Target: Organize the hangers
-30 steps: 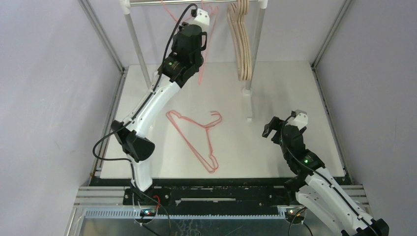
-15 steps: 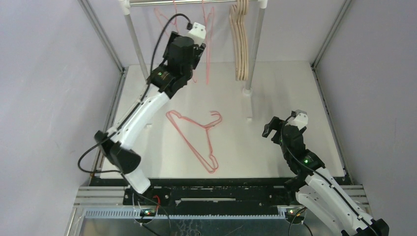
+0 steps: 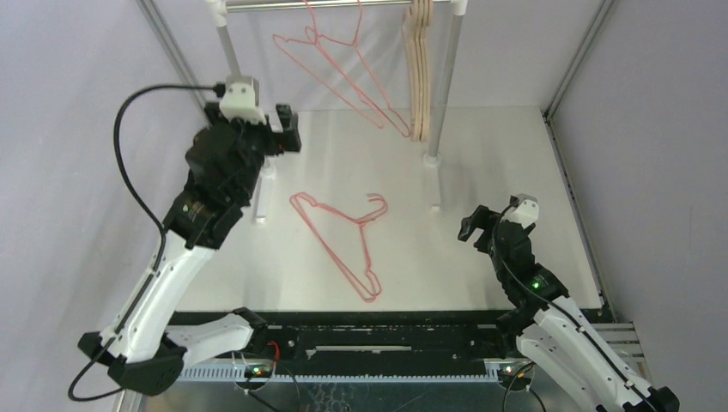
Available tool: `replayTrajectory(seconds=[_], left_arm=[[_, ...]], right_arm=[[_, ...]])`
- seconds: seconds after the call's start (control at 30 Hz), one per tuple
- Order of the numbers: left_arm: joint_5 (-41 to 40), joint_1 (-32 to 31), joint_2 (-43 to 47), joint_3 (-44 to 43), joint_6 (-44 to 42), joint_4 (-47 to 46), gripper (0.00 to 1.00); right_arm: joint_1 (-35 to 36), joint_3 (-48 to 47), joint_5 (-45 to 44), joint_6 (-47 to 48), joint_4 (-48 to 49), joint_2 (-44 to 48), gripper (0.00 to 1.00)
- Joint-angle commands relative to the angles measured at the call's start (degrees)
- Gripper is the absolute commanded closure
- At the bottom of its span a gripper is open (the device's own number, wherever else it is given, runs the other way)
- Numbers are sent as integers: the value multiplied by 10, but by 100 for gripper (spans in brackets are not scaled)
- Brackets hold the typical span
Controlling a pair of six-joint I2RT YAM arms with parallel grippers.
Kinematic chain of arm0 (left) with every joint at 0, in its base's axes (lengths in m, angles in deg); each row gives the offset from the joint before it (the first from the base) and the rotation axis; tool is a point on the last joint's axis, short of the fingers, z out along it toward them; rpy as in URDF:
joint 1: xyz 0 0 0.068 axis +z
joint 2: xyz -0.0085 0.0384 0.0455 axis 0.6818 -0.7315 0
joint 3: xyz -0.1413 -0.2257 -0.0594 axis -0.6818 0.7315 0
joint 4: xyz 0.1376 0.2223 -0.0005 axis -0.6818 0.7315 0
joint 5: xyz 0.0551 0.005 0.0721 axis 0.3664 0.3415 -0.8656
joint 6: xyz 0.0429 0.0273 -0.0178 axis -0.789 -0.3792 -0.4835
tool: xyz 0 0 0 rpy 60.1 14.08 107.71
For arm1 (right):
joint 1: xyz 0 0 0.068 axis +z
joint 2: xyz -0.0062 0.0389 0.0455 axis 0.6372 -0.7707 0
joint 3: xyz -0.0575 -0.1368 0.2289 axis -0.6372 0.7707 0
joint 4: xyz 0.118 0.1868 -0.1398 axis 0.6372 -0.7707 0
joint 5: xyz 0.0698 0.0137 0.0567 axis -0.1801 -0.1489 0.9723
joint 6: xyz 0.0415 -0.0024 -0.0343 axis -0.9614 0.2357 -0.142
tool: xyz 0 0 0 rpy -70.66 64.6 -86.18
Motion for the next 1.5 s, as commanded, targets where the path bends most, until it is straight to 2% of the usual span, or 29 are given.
replayTrajectory(seconds=[0.0, 0.1, 0.23, 0.37, 0.53, 0.73, 0.9, 1.13, 1.47], left_arm=[[67, 2, 69, 137, 157, -2, 5], [94, -2, 96, 244, 239, -7, 12], [46, -48, 132, 390, 323, -48, 27], [7, -113, 116, 455, 381, -85, 35], [-49, -179, 6, 448, 449, -83, 37], [-52, -210, -125, 399, 483, -97, 46], [-51, -219, -211, 369, 491, -98, 47], [-39, -219, -272, 342, 490, -92, 48], [-36, -219, -318, 350, 498, -85, 53]], right_arm=[[-2, 6, 4, -4, 26, -1, 0], [-1, 6, 7, -4, 26, -3, 0], [-1, 10, 3, -6, 24, 2, 0], [-2, 15, 10, -9, 33, 6, 0], [0, 15, 15, -10, 34, 10, 0], [0, 15, 21, -13, 26, 20, 0], [-1, 18, 24, -15, 23, 28, 0], [0, 26, 34, -19, 24, 40, 0], [-2, 41, 43, -27, 36, 46, 0]])
